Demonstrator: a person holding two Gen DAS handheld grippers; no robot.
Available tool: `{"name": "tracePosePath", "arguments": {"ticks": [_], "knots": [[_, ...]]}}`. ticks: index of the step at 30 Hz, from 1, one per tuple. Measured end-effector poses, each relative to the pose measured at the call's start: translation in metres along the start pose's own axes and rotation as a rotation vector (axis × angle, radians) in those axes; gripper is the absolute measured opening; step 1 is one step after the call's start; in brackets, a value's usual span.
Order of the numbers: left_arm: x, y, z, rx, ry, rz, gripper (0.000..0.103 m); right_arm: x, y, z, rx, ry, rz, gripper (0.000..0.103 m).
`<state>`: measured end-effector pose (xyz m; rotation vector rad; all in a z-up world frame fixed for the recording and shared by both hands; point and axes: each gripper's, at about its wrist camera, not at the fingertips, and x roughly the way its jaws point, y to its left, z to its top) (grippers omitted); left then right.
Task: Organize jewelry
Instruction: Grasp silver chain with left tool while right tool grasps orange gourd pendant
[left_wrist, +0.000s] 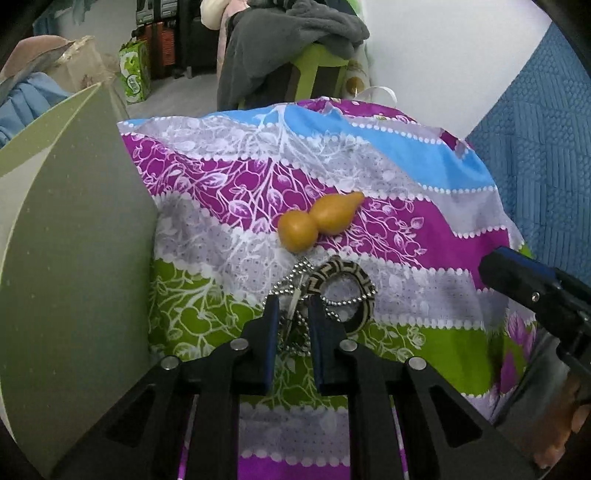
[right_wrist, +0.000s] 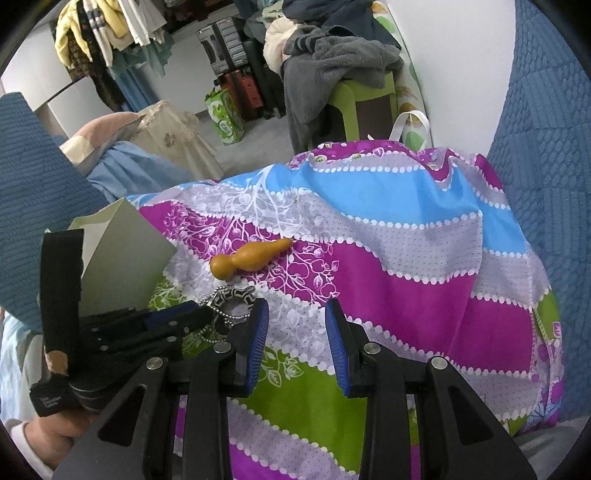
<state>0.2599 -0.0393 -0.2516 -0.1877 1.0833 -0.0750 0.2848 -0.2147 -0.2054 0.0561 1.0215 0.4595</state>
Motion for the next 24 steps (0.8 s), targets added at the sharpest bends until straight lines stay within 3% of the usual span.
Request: {"name": "tracePosePath", "arguments": {"ticks": [2,4,16,19,21,24], "knots": [[0.004,0.000,0.000,0.001,0.011,-0.005,0.015,0.004,-0.002,0.002,0.010,0.009,0.009,0.030],[0.009,0.001,-0.002,-0.011,0.029,-0.031,0.006,0.008,-0.003,0.007,0.021,0.014,0.032,0.030],[-0.004,0.003,-0.005,-0.038,-0.002,-0.077,0.004,0.063,0.011,0.040,0.097,0.117,0.158,0.032],[-0.010,0.005,-0.005,-0.060,-0.003,-0.107,0.004,0.075,0.010,0.044,0.157,0.136,0.187,0.038],[-0.013,0.005,-0.005,-0.071,-0.004,-0.121,0.004,0.083,0.007,0.045,0.201,0.143,0.195,0.049],[-0.018,0.004,-0.005,-0.077,-0.010,-0.131,0.004,0.091,0.003,0.046,0.243,0.155,0.203,0.049]]}}
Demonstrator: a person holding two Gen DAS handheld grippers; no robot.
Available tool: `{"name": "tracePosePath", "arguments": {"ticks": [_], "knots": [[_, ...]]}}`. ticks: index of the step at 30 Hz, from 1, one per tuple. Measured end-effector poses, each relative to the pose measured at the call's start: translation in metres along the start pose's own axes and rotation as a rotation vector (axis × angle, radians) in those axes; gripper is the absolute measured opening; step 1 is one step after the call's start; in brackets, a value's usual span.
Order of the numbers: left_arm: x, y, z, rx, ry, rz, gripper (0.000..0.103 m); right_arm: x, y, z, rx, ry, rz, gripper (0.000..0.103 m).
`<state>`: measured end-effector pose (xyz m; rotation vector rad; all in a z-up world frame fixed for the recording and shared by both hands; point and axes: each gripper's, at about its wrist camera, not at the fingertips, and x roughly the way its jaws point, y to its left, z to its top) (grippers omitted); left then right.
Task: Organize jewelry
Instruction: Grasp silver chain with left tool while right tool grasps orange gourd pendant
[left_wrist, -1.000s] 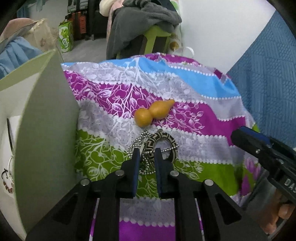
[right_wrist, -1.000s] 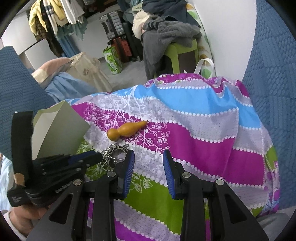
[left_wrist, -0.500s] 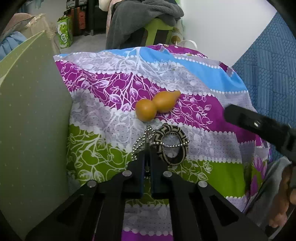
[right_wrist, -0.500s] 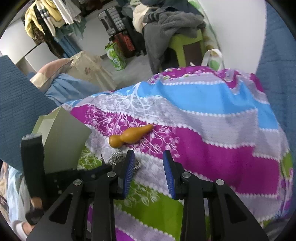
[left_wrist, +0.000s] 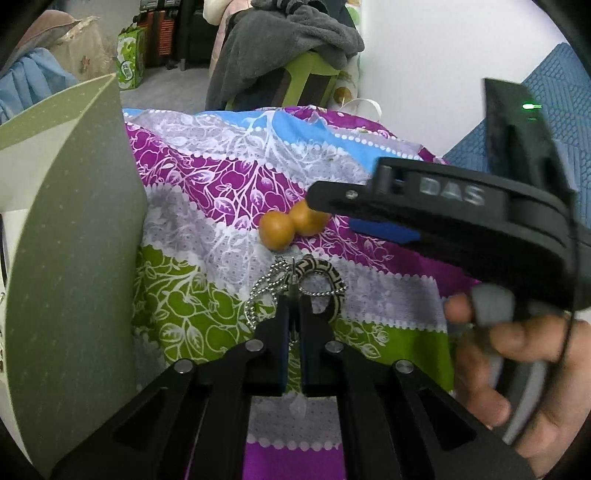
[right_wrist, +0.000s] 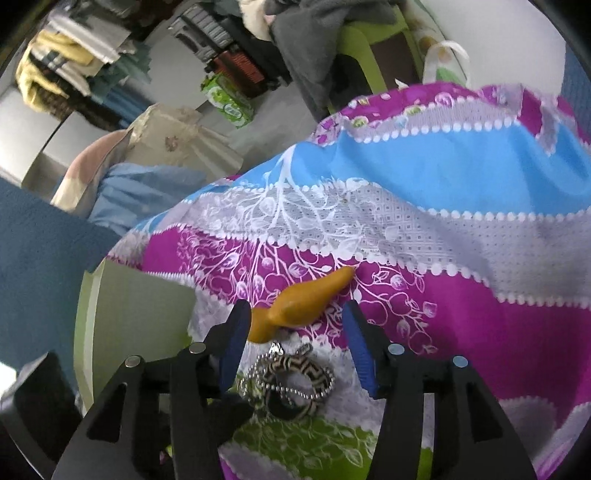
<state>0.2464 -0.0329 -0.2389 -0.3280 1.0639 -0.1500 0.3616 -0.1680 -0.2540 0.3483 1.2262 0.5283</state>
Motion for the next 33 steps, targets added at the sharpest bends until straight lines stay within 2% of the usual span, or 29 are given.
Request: {"name": "tracePosePath", "arguments": {"ticks": [8,10,12,15,24,33], "knots": [[-0.010,-0.001,-0.001,-0.015,-0.016,-0.015,0.004,0.020,0.000,0.007,0.002,0.028,-0.004,0.048],[-0.012,-0.001,-0.002,-0.019,-0.015,-0.017,0.004,0.022,0.003,0.009,-0.020,0.016,-0.027,0.043],[-0.014,-0.001,-0.002,-0.019,-0.018,-0.017,0.004,0.024,0.005,0.010,-0.029,0.016,-0.043,0.031],[-0.016,-0.001,-0.002,-0.022,-0.021,-0.018,0.004,0.023,0.003,0.009,-0.026,0.012,-0.052,0.029],[-0.018,-0.002,-0.001,-0.011,-0.022,-0.011,0.004,-0.009,0.008,-0.004,-0.134,-0.027,-0.146,0.028],[-0.023,-0.003,-0.007,0.014,-0.026,-0.003,0.004,-0.050,0.001,-0.039,-0.204,-0.061,-0.267,0.028]]}}
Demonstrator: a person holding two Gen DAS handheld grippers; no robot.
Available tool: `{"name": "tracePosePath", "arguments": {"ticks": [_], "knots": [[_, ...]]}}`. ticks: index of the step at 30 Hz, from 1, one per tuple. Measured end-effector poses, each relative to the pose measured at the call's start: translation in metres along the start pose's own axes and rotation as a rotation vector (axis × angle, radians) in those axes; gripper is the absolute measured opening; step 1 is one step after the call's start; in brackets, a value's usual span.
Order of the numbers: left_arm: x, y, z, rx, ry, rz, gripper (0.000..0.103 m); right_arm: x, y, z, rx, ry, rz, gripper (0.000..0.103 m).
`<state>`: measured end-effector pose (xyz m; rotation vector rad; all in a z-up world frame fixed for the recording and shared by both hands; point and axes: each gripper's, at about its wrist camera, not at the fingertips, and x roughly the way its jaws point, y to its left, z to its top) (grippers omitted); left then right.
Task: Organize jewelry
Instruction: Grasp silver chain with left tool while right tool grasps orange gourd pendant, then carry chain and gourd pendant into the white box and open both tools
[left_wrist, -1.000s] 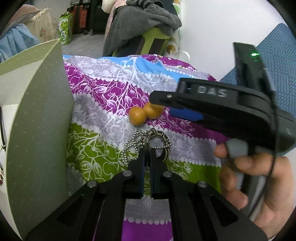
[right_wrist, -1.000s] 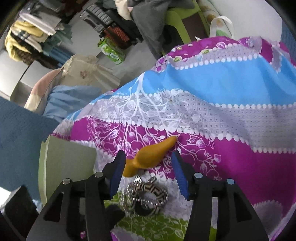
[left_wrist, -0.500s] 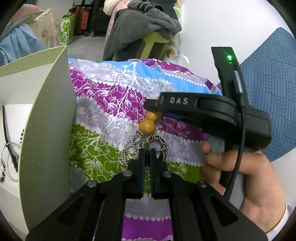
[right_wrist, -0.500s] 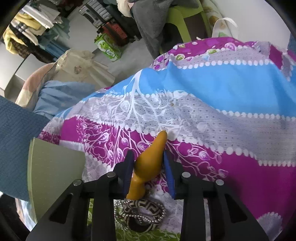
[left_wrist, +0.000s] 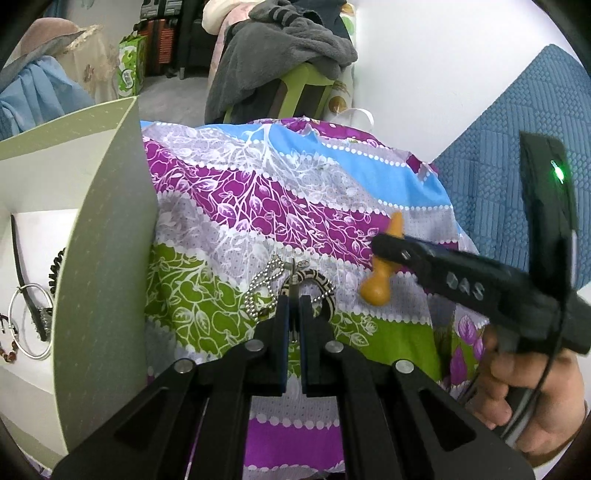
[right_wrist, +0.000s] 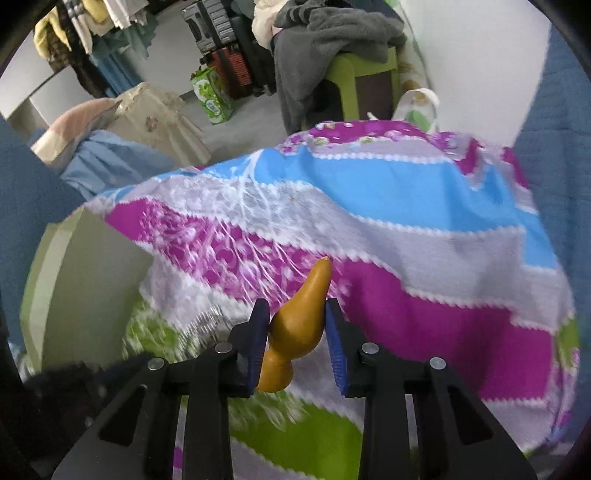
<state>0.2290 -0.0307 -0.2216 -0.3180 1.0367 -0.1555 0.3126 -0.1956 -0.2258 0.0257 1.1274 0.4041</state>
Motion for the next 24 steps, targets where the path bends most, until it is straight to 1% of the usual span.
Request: {"name": "tracePosePath", "arguments": {"ticks": [3,5,9,12,17,24], "knots": [[-0.003,0.000,-0.004,0.009,0.007,0.004,0.004,-0.006,-0.004,-0.019,0.007,0.018,-0.020,0.028],[-0.007,0.000,-0.005,0.011,0.012,-0.001,0.004,-0.012,-0.005,-0.030,0.028,0.029,-0.018,0.028],[-0.016,-0.003,-0.007,0.038,0.024,-0.001,0.004,-0.027,0.002,-0.036,0.014,0.009,-0.033,0.028],[-0.029,-0.009,-0.005,0.074,0.009,0.018,0.004,-0.039,0.011,-0.035,0.003,-0.015,-0.040,0.028],[-0.060,-0.013,0.005,0.101,-0.034,0.013,0.004,-0.064,0.024,-0.024,0.008,-0.067,-0.014,0.028],[-0.105,-0.015,0.028,0.135,-0.094,0.024,0.004,-0.109,0.049,0.005,-0.045,-0.161,-0.006,0.028]]}}
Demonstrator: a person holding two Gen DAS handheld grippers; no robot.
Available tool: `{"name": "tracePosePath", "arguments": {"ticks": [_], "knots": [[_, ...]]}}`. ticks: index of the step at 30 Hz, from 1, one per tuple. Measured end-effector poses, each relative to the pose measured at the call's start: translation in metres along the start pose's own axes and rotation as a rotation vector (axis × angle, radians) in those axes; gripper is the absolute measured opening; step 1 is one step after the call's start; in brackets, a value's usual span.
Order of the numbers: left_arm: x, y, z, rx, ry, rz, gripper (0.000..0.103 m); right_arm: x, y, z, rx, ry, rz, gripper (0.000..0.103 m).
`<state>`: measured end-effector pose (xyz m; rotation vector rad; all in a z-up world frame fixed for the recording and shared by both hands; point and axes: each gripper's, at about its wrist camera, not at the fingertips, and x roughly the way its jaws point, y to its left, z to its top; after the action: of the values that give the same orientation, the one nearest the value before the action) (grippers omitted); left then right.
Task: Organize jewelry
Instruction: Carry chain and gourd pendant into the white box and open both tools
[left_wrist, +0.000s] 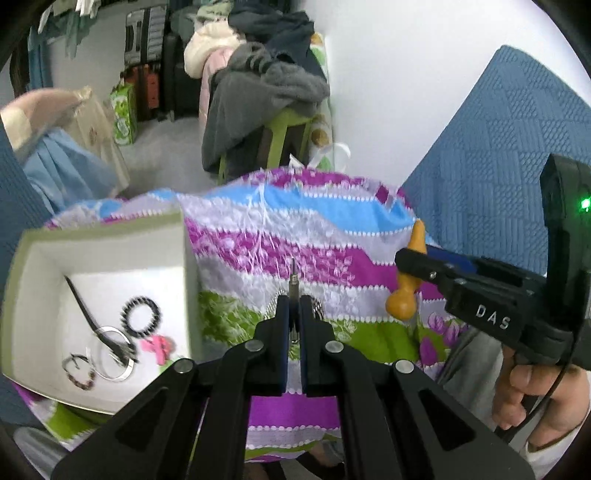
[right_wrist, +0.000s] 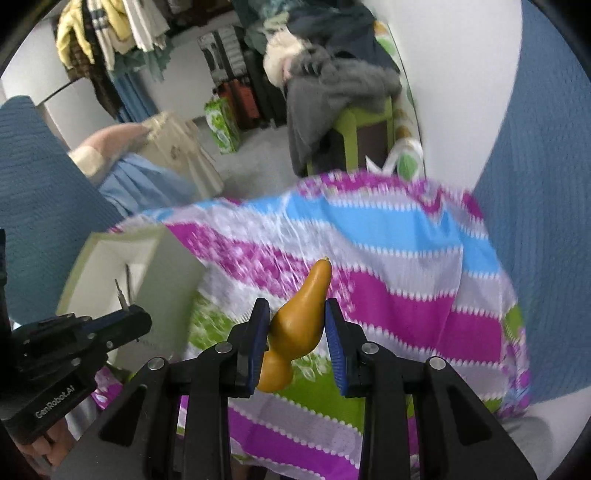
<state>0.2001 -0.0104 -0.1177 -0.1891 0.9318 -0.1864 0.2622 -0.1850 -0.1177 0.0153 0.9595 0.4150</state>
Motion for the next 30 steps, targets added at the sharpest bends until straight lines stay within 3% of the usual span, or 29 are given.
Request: {"name": "tracePosePath", "arguments": {"ticks": [16,21,30], "knots": [[-0.091,0.045,0.054,0.022,-0.121,0.099,0.004,-0.053,0.087,0.068,-0.098,-0.159,0.055,0.028],[-0.111,0.068,0.052,0.019,-0.154,0.143,0.004,-0.042,0.124,0.075,-0.136,-0.152,0.089,0.028],[-0.102,0.128,0.025,-0.058,-0.113,0.181,0.004,0.002,0.173,0.057,-0.180,-0.071,0.128,0.028]]}}
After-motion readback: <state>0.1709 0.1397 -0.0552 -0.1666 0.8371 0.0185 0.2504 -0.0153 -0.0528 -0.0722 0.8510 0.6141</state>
